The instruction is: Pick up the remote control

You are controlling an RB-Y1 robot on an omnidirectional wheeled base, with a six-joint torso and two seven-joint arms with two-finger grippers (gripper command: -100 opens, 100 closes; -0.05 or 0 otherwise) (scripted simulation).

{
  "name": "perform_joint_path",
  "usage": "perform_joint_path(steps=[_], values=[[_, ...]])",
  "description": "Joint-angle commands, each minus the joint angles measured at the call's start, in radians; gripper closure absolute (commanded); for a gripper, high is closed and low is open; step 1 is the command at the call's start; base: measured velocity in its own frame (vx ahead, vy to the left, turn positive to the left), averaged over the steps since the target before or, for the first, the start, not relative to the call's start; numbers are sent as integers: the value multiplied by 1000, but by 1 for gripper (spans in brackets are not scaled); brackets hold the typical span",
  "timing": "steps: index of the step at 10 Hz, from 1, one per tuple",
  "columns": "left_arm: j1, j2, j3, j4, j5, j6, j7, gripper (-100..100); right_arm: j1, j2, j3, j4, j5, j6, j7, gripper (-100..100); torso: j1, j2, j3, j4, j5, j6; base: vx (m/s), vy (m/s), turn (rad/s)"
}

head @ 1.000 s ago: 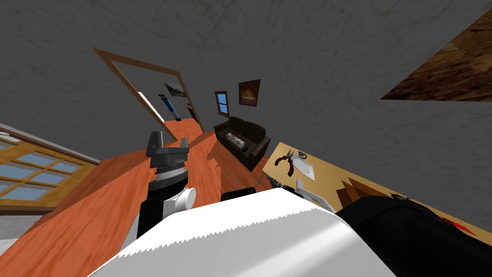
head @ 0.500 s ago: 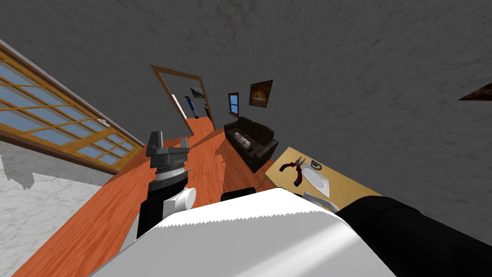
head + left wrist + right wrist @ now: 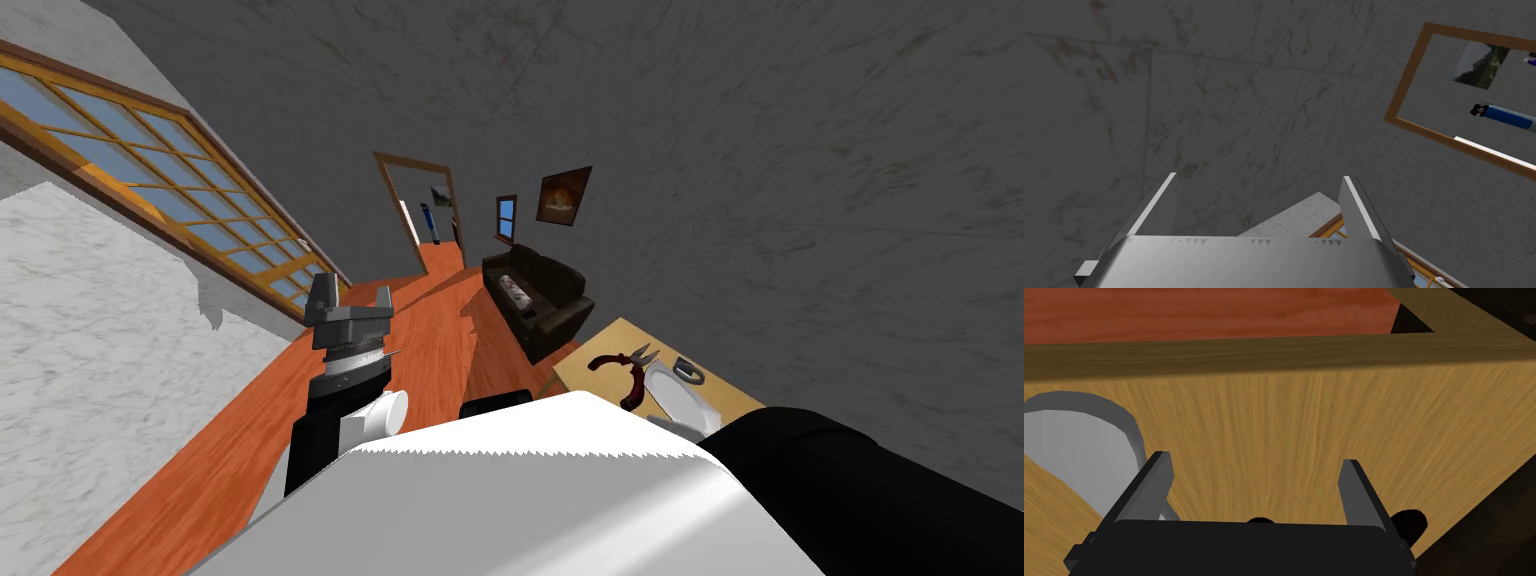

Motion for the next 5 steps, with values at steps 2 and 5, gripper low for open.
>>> perform_joint_path(steps=[2,5], values=[[0,0,0,0,0,0,0,0,1,-26,56,36,-4,57,-36,-100,-2,1,0,0,0,0,-61,-147,278],[0,0,0,0,0,0,0,0,7,-21,116,79,-6,90,-67,-100,0,2,1,1,0,0,-82,-118,212]])
